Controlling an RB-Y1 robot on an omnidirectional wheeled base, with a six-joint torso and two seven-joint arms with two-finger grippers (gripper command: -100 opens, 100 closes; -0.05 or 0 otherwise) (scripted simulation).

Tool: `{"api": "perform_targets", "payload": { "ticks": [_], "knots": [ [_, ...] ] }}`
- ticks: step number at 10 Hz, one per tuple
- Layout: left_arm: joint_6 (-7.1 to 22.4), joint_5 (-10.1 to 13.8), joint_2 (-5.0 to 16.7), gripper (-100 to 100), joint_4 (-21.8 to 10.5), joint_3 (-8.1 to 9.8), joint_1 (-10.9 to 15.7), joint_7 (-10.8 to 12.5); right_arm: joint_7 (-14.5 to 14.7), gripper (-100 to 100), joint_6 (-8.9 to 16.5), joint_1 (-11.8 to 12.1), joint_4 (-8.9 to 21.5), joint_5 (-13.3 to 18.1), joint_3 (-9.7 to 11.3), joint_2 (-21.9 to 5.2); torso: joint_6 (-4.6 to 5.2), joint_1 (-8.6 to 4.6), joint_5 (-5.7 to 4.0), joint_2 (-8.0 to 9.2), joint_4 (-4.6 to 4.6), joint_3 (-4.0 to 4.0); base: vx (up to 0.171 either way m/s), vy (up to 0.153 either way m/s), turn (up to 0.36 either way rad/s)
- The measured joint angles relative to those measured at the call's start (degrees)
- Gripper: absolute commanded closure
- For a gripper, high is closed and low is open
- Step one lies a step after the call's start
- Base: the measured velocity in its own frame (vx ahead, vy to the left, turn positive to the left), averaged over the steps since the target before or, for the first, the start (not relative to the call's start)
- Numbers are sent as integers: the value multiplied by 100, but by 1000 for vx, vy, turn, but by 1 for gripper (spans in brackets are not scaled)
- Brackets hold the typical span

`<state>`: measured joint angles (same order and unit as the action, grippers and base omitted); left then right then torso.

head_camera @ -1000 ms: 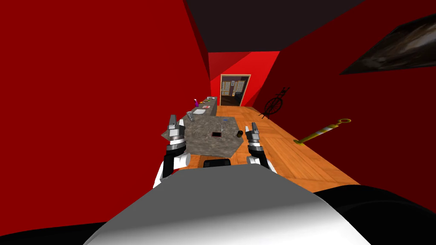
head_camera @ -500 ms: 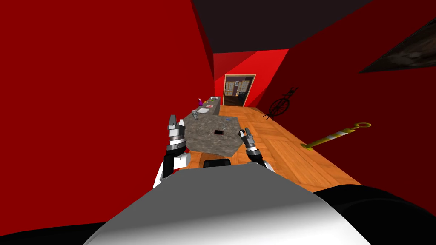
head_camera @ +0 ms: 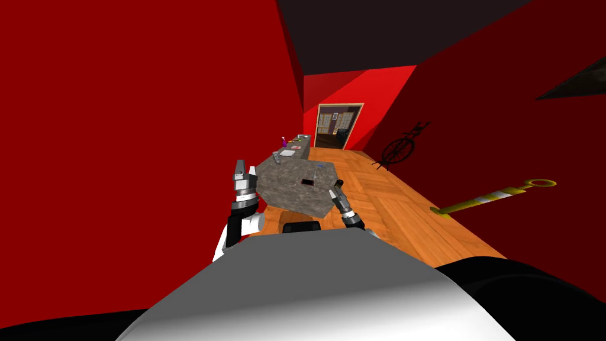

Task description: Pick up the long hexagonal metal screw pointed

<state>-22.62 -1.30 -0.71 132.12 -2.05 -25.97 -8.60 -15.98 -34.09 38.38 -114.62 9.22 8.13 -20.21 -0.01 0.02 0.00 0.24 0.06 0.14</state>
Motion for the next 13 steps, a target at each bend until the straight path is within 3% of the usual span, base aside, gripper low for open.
{"api": "perform_targets", "payload": {
  "ticks": [3, 5, 6, 10, 11, 13],
  "knots": [
    [0, 0, 0, 0, 0, 1, -1, 0, -372, -100, -139, 129, 238, 247, 226, -410, 3, -3, 0, -6, 0, -3, -51, 21, 179],
    [0, 0, 0, 0, 0, 1, -1, 0, -662, -100, -265, 152, 510, 429, 377, -708, 3, -2, 0, -7, -1, -3, -50, 29, 175],
    [0, 0, 0, 0, 0, 0, 0, 0, -805, -100, -463, 231, 771, 530, 436, -877, 0, 2, 1, -3, 0, -2, -44, 25, 108],
    [0, 0, 0, 0, 0, 0, 0, 0, -1463, -100, -612, 372, 1099, 913, 713, -1588, -1, 0, 1, -9, -1, -5, -37, 30, 184],
    [0, 0, 0, 0, 0, 1, -1, 0, -1573, -100, -787, 389, 1383, 986, 768, -1695, 5, -3, 0, -10, -1, -5, -29, 42, 261],
    [0, 0, 0, 0, 0, 1, -2, 0, -1927, -100, -794, 400, 1542, 1181, 897, -2074, 4, -1, 1, -16, -2, -9, -17, 38, 215]
  ]
}}
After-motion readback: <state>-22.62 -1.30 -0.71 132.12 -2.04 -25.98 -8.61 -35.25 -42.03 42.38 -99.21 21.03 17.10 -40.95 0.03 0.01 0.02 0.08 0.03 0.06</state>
